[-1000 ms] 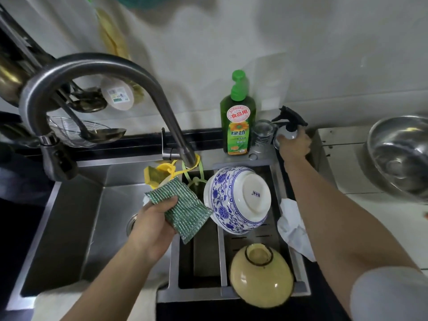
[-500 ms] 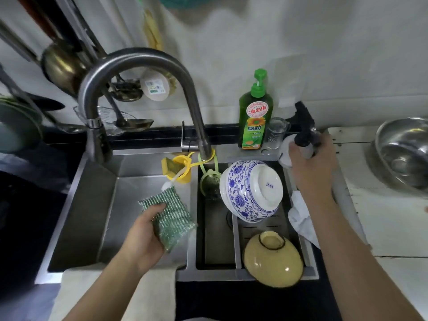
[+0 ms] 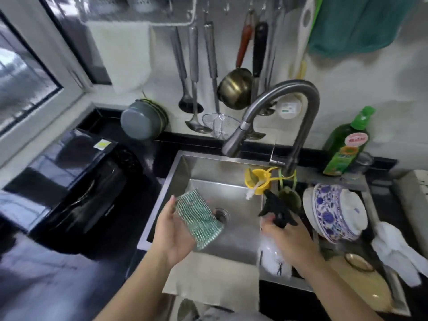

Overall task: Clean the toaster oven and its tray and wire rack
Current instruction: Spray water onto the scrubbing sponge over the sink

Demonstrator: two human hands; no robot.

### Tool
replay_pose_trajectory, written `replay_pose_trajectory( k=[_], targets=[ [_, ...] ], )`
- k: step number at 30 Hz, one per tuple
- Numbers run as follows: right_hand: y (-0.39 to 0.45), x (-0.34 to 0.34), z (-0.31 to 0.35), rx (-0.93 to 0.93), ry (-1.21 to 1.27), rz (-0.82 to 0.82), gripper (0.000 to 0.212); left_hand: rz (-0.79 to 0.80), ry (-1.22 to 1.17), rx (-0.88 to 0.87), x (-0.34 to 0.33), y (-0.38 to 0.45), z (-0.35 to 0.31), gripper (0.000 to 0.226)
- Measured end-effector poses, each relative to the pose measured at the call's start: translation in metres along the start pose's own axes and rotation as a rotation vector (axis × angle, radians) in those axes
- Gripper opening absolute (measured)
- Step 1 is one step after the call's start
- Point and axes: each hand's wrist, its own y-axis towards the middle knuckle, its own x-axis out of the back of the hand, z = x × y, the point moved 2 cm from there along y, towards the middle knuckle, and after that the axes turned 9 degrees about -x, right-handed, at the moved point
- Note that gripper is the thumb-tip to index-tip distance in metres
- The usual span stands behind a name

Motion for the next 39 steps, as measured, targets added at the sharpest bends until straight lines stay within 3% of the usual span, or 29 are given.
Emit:
replay_pose_trajectory(
  k=[3, 6, 8, 11, 13, 16, 25, 34, 39],
  targets=[
    [-0.005, -0.032, 0.011, -0.045, -0.031, 0.083, 0.017, 0.046, -0.07, 0.059, 0.022, 0.003, -0.018, 0.084],
    [-0.011, -0.061, 0.03, 0.058, -0.248, 0.224, 0.052, 0.034, -0.043, 0.085, 0.037, 0.015, -0.024, 0.091],
    [-0.011, -0.079, 0.042, 0.082, -0.355, 0.31, 0.06, 0.005, 0.03, 0.101, 0.045, 0.025, -0.026, 0.09],
    [-0.009, -0.107, 0.053, 0.049, -0.441, 0.382, 0.031, -0.017, 0.12, 0.132, 0.052, 0.037, -0.025, 0.093],
    [-0.005, -0.12, 0.055, 0.032, -0.523, 0.344, 0.012, -0.016, 0.162, 0.134, 0.051, 0.043, -0.025, 0.094],
    [-0.001, -0.135, 0.057, 0.022, -0.505, 0.286, 0.004, -0.008, 0.199, 0.132, 0.046, 0.048, -0.024, 0.098],
    [0.001, -0.151, 0.062, -0.011, -0.473, 0.17, 0.014, 0.085, 0.205, 0.111, 0.037, 0.048, -0.024, 0.095],
    [0.005, -0.141, 0.059, 0.01, -0.606, 0.12, 0.014, 0.035, 0.285, 0.087, 0.027, 0.049, -0.02, 0.08],
    [0.001, -0.134, 0.052, 0.02, -0.605, 0.143, 0.014, 0.005, 0.189, 0.043, 0.018, 0.049, -0.024, 0.068]
  ],
)
